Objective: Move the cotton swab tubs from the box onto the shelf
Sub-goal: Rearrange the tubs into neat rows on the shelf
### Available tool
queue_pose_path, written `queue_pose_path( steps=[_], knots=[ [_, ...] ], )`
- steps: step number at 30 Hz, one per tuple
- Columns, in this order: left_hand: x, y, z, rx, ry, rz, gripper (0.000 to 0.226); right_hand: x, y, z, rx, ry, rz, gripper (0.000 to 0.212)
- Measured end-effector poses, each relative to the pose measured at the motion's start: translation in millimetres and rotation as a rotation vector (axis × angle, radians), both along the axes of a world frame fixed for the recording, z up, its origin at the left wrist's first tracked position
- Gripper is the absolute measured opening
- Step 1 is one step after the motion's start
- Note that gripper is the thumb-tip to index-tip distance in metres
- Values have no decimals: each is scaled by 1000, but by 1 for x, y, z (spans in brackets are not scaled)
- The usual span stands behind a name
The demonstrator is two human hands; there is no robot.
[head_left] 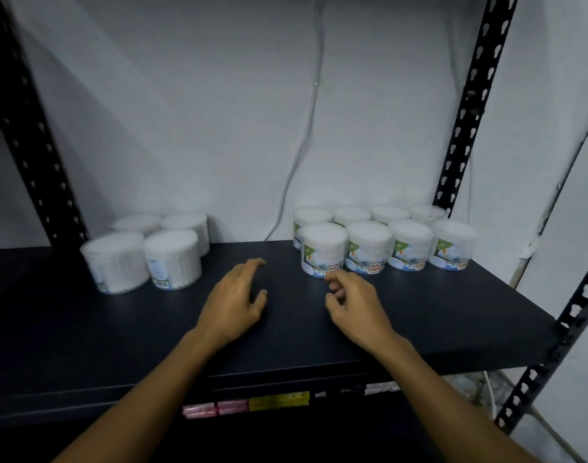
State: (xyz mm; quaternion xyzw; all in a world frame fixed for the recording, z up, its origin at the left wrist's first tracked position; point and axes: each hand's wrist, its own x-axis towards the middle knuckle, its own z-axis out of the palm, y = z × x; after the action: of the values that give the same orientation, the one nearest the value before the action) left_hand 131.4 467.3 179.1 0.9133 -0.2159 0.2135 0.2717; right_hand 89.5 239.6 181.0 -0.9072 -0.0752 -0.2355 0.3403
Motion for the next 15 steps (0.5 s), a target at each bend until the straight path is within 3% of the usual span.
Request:
queue_pose_path(
  steps=[9, 15],
  knots=[
    [-16, 111, 6, 64, -104, 317, 43, 17, 113, -4, -106, 6, 265, 40],
    [-15, 158, 11, -98, -139, 653, 66, 36, 185, -2, -334, -198, 264, 52]
  ],
)
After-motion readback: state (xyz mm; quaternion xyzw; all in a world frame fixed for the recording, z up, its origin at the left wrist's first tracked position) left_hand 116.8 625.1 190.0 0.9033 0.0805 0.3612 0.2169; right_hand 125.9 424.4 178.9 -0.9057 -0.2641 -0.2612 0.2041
